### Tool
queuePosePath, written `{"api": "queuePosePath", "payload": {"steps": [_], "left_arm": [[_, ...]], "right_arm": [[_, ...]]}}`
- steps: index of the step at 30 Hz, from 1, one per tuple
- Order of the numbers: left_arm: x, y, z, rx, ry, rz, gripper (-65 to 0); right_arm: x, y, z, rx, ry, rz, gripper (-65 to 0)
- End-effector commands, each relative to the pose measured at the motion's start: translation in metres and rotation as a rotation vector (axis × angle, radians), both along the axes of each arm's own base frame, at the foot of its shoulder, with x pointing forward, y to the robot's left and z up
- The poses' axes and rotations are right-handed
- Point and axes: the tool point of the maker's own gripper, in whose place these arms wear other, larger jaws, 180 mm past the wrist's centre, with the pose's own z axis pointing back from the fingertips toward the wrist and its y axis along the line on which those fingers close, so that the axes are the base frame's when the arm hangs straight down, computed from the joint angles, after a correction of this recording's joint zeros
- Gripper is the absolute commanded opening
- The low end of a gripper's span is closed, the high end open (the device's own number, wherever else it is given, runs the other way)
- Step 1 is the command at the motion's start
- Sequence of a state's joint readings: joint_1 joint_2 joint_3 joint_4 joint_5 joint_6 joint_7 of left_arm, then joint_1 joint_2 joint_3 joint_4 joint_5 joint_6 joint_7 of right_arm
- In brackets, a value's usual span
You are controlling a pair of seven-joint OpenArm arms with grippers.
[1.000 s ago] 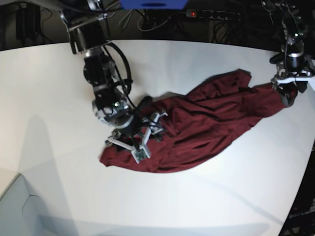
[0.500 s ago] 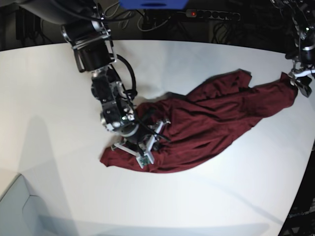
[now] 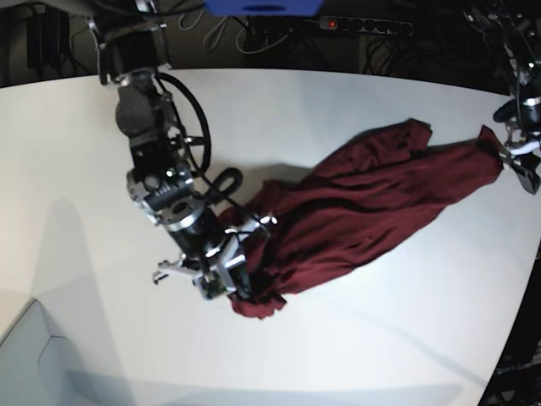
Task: Layout the t-shirt on the table in an organized manner, then fold the t-shirt properly
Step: 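Pull the grasped end away from the left gripper with the right gripper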
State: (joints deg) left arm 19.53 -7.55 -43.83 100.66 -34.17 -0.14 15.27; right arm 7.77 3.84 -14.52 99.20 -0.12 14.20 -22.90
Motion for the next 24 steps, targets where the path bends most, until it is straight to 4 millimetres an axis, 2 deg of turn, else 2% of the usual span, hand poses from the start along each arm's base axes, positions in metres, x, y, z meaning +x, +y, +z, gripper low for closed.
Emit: {"api": "queuePosePath", "payload": {"steps": [1, 6, 9, 14, 18, 21, 24], "left_arm": [[0.002, 0.004, 0.014, 0.030, -0.034, 0.006, -22.7], [0.012, -0.007, 0.011, 0.017, -0.037, -0.026, -22.7], [0.018, -0.017, 0.008, 0.007, -0.034, -0.057, -22.7], [0.026, -0.043, -0.005, -0.041, -0.026, -0.102, -22.7], [0.035, -0.064, -0.012, -0.067, -0.022, -0.156, -22.6], [0.045, -0.084, -0.016, -0.087, -0.018, -0.208, -22.6], [0.069, -0.106, -0.009, -0.095, -0.051, -0.271, -22.6]], "right_arm": [[0.001, -0.016, 0.012, 0.000, -0.039, -0.038, -65.0], [-0.007, -0.083, 0.023, 0.025, -0.071, -0.217, -65.0], [-0.010, -0.117, 0.016, 0.021, -0.051, -0.306, -65.0], [-0.027, -0.164, -0.024, 0.009, 0.052, -0.428, -65.0], [-0.043, -0.189, -0.062, 0.000, 0.155, -0.498, -64.1], [-0.055, -0.200, -0.079, -0.007, 0.203, -0.525, -54.5], [-0.067, -0.209, -0.086, -0.004, 0.222, -0.557, -42.1]]}}
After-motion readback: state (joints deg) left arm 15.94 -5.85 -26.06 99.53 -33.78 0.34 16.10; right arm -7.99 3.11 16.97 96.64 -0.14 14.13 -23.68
